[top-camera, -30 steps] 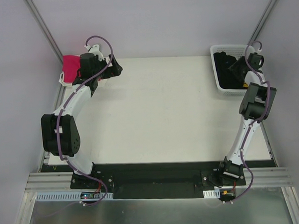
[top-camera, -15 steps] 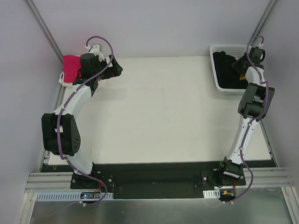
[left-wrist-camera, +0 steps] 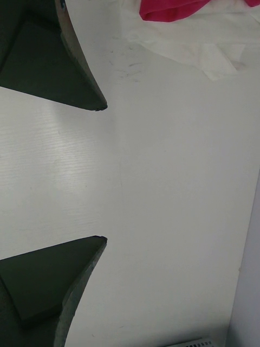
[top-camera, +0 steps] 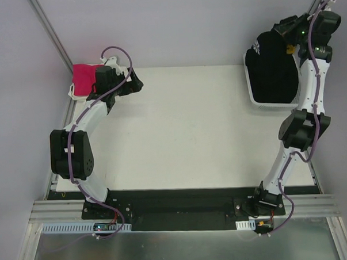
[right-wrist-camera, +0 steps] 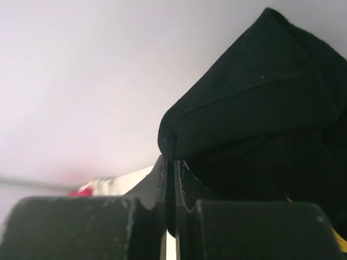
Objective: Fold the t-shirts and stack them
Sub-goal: Move the tshirt to the center of the board
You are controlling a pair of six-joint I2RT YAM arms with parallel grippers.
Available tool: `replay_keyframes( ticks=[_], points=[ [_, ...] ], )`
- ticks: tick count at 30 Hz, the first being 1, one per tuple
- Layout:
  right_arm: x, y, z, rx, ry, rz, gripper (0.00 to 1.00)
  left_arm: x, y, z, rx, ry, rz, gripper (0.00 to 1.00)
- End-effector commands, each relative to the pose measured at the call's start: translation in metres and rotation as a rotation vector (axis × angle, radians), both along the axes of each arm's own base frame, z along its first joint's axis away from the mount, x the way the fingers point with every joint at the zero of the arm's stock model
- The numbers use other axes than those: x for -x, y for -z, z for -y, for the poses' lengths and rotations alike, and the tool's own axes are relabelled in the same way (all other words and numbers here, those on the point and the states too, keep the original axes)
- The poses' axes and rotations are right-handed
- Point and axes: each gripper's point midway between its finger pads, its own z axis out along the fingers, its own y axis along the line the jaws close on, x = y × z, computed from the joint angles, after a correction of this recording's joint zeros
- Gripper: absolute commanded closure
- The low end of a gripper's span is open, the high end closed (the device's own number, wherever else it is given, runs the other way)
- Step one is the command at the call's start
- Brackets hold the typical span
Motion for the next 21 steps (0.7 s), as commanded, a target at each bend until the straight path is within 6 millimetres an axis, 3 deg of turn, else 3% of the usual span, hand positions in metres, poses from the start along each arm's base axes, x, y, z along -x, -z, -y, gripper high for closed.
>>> replay_keyframes(
  ticks=[1,2,3,4,6,7,9,10,11,14,17,18,21],
  points=[
    [0.115,-0.179,-0.111,0.013,-0.385,0.402,0.99,-0.001,-0.008,0.008,0.028,0.023,0.042,0.01],
    [0.120,-0.165,-0.123,-0.016,-0.436,0.380,0.99,0.000,-0.008,0.010,0.030,0.027,0.042,0.01],
    [0.138,-0.176,-0.138,-0.056,-0.492,0.391,1.00,0.000,-0.009,0.010,0.030,0.027,0.043,0.01],
    [0.173,-0.203,-0.164,-0.025,-0.619,0.490,1.00,0.001,-0.009,0.010,0.030,0.032,0.042,0.01],
    [0.203,-0.215,-0.189,-0.059,-0.750,0.516,0.99,0.003,-0.012,0.013,0.034,0.040,0.047,0.01],
    [0.239,-0.233,-0.212,-0.080,-0.883,0.563,0.99,0.004,-0.013,0.013,0.035,0.042,0.048,0.01],
    [0.270,-0.245,-0.232,-0.105,-0.996,0.610,0.99,0.005,-0.018,0.016,0.039,0.047,0.059,0.01],
    [0.300,-0.259,-0.247,-0.128,-1.092,0.648,0.99,0.006,-0.019,0.017,0.041,0.049,0.060,0.01],
    [0.319,-0.266,-0.254,-0.130,-1.135,0.679,0.99,0.007,-0.022,0.018,0.043,0.052,0.066,0.01],
    [0.363,-0.280,-0.275,-0.159,-1.258,0.714,0.99,0.011,-0.027,0.020,0.048,0.060,0.074,0.01],
    [0.373,-0.275,-0.283,-0.135,-1.280,0.730,0.99,0.015,-0.030,0.018,0.046,0.052,0.082,0.01],
    [0.369,-0.271,-0.283,-0.141,-1.271,0.719,0.99,0.017,-0.029,0.017,0.046,0.048,0.080,0.01],
    [0.328,-0.237,-0.285,-0.199,-1.216,0.632,0.99,0.021,-0.035,0.018,0.052,0.050,0.089,0.01]
  ],
)
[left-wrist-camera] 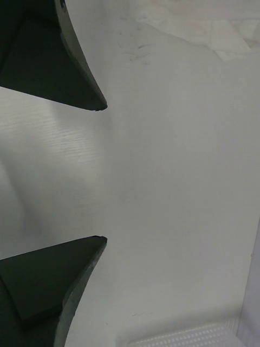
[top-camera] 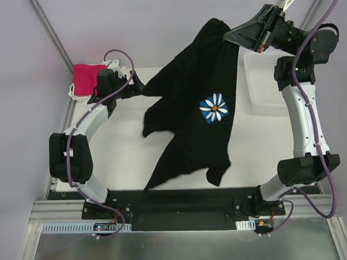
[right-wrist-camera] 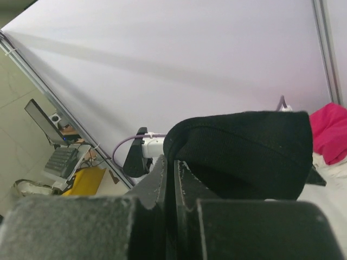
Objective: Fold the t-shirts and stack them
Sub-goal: Move the tshirt to the center of the board
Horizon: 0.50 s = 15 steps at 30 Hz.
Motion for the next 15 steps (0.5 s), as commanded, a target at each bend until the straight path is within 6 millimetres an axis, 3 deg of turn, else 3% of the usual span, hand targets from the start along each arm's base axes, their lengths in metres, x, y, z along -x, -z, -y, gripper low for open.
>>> replay_keyframes(
  ticks=[1,3,6,7,9,10,11,12,13,15],
  points=[
    [-0.019,0.020,0.002,-0.025,0.027,-0.010,0.99,0.009,-0.043,0.005,0.034,0.012,0.104,0.01],
    [-0.061,0.053,-0.002,-0.034,0.019,-0.145,0.99,0.011,-0.045,0.004,0.034,0.009,0.109,0.01],
    [-0.089,0.071,-0.006,-0.093,-0.049,-0.233,0.99,0.014,-0.049,0.004,0.034,0.006,0.119,0.01],
    [-0.117,0.094,-0.009,-0.122,-0.072,-0.280,0.99,0.014,-0.052,0.004,0.034,0.005,0.125,0.01],
    [-0.129,0.102,-0.018,-0.147,-0.136,-0.307,0.76,0.015,-0.052,0.003,0.031,0.001,0.126,0.01],
    [-0.152,0.132,-0.024,-0.163,-0.176,-0.424,0.60,0.015,-0.052,0.002,0.031,0.000,0.128,0.01],
    [-0.158,0.142,-0.029,-0.166,-0.195,-0.445,0.32,0.016,-0.053,0.002,0.031,-0.002,0.130,0.01],
    [-0.164,0.156,-0.037,-0.156,-0.213,-0.470,0.17,0.016,-0.051,0.002,0.026,-0.005,0.128,0.01],
    [-0.171,0.173,-0.041,-0.143,-0.211,-0.497,0.09,0.017,-0.052,0.001,0.025,-0.006,0.130,0.01],
    [-0.192,0.211,-0.039,-0.154,-0.173,-0.577,0.06,0.019,-0.052,0.000,0.022,-0.008,0.133,0.01]
  ],
)
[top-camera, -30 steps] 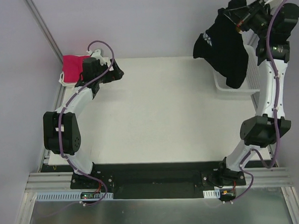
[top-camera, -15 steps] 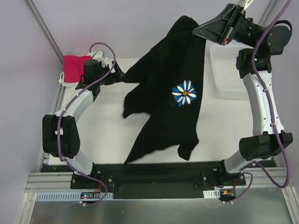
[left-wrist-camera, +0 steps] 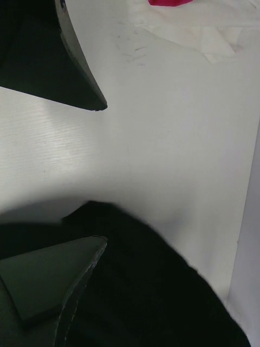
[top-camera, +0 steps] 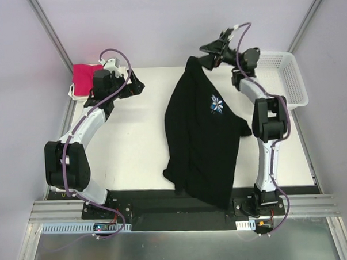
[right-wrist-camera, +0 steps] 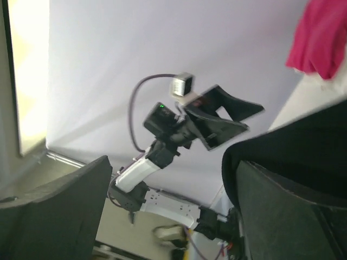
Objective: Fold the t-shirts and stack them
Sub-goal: Move the tshirt to the center of the board
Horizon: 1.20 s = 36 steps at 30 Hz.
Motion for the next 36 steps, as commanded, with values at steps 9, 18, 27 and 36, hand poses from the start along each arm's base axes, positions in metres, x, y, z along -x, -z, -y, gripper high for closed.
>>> replay_keyframes(
  ticks=[9,18,27,36],
  points=[
    [0.029,0.014,0.007,0.034,0.036,0.108,0.04,0.010,-0.032,0.005,-0.001,0.012,0.094,0.01],
    [-0.051,-0.017,0.023,0.297,0.216,0.137,0.04,0.013,-0.029,0.015,0.012,0.033,0.084,0.01],
    [0.027,0.098,0.008,0.827,0.221,0.113,0.04,0.017,-0.031,0.007,-0.022,0.001,0.104,0.01],
    [0.083,0.203,0.058,1.114,0.385,-0.089,0.04,0.014,-0.025,0.015,0.008,0.029,0.085,0.01]
  ],
)
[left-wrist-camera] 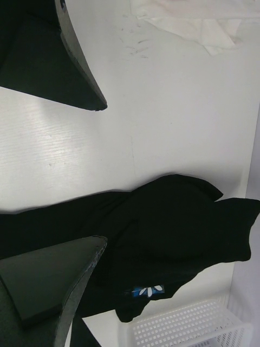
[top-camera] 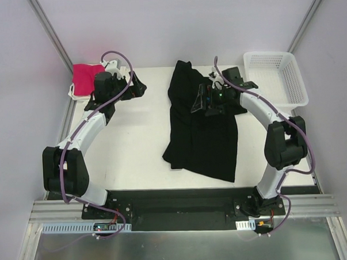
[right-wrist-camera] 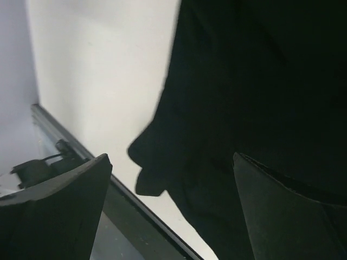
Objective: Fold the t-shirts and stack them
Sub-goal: Move the tshirt to the center of the board, then flatten out the tshirt
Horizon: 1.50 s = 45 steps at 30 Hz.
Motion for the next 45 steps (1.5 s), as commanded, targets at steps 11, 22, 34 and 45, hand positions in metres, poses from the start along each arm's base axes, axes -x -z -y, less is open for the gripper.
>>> replay_keyframes(
  ticks=[11,22,34,45],
  points=[
    [0.030,-0.019,-0.021,0.081,0.039,0.173,0.04,0.000,-0.017,0.001,-0.012,0.002,0.074,0.01],
    [0.112,0.033,-0.092,-0.095,-0.011,0.035,0.04,0.003,-0.022,-0.011,-0.051,-0.047,0.096,0.01],
    [0.155,0.064,-0.096,-0.114,-0.014,-0.059,0.04,0.005,-0.024,-0.008,-0.036,-0.036,0.099,0.01],
    [0.191,0.100,-0.117,-0.133,-0.020,-0.207,0.04,0.008,-0.030,-0.013,-0.051,-0.056,0.120,0.01]
  ],
)
